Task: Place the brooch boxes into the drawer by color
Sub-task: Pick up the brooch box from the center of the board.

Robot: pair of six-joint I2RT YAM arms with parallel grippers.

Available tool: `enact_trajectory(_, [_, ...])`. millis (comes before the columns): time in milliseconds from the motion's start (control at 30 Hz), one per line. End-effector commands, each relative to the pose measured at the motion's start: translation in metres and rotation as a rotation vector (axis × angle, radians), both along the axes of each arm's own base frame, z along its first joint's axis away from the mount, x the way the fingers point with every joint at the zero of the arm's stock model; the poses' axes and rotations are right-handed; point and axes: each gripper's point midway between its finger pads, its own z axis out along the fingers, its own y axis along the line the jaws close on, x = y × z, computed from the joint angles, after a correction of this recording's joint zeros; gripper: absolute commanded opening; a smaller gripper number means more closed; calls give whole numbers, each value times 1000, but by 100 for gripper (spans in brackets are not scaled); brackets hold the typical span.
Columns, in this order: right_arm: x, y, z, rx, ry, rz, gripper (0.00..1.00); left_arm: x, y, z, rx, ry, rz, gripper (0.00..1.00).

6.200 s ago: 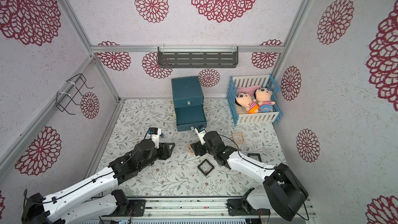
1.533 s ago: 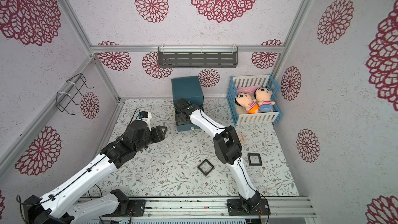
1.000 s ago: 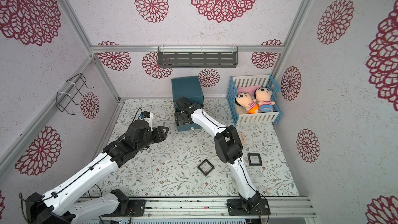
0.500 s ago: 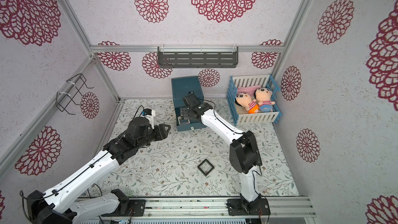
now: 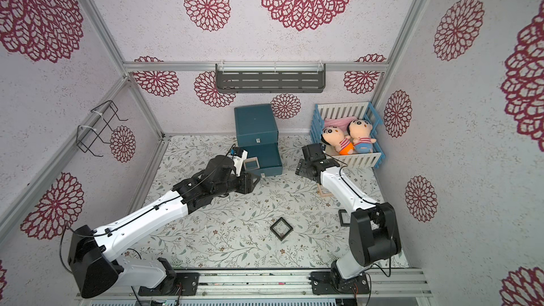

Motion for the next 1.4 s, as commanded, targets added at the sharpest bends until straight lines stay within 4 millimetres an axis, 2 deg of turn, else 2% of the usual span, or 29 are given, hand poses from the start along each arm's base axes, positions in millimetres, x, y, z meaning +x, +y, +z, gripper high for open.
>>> enact_trajectory(0, [-3, -27, 15, 44, -53, -107, 90, 1, -20, 13, -24, -45, -74, 56])
enact_trajectory(100, [-9, -49, 8, 80, -55, -235, 91, 0, -30, 10, -18, -41, -109, 56])
enact_trajectory(200, [-13, -62, -6, 128, -14, -382, 90, -5, -39, 6, -2, -43, -161, 56])
enact_trajectory(333, [-10, -63, -22, 184, 42, -505, 92, -11, -48, 2, 16, -58, -224, 55])
enact_trajectory(433, [-8, -63, -27, 236, 23, -588, 93, -14, -54, 0, 11, -78, -260, 55])
enact_trajectory(500, [-7, -65, -30, 260, 5, -641, 99, -15, -57, 1, -3, -93, -275, 55])
enact_trajectory(700, [-3, -65, -44, 307, -12, -712, 99, -16, -63, -8, 3, -93, -300, 55])
enact_trajectory(933, [-11, -67, -75, 321, 90, -816, 99, -16, -63, -9, 13, -96, -303, 55])
enact_trajectory(1367, [-6, -68, -99, 328, 149, -833, 99, -17, -60, -6, 16, -96, -299, 55])
